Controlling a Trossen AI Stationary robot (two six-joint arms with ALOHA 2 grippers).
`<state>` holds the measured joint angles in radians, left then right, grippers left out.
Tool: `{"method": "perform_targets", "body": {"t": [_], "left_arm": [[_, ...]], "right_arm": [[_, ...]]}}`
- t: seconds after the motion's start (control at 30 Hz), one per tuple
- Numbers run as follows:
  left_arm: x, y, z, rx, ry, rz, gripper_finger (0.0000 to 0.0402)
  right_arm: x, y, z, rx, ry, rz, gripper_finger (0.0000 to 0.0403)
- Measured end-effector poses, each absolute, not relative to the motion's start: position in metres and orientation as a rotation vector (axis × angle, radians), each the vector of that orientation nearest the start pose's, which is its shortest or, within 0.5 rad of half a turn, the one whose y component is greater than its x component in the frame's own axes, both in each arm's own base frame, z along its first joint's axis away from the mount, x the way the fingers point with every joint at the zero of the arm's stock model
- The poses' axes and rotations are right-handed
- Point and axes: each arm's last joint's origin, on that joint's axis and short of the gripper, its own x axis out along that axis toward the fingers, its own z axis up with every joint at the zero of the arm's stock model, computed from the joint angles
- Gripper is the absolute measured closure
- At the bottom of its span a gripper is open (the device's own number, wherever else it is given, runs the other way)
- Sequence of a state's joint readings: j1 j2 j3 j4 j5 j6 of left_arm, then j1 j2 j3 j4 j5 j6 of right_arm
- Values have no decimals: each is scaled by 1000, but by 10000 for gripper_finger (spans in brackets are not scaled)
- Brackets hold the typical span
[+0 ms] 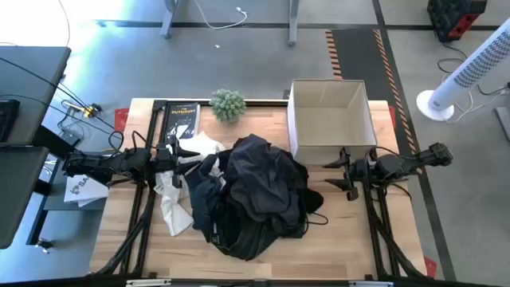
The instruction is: Sort clothes
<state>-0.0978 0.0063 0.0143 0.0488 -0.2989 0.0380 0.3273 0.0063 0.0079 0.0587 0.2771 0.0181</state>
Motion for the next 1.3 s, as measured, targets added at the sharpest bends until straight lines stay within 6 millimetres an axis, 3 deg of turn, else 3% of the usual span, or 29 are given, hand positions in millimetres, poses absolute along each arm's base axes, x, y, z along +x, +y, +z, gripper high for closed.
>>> {"method": "perform_targets", "body": {"t": [1.03,1.13,1.3], "left_arm": [[96,-1,173,27,-52,202,271],[96,-1,173,27,-52,202,271],[96,-1,173,27,-52,202,271]], "right_arm": [[94,23,172,7,-63,32,179],[93,21,179,-15,-137,-7,179],[86,20,212,29,-472,10,179]]}}
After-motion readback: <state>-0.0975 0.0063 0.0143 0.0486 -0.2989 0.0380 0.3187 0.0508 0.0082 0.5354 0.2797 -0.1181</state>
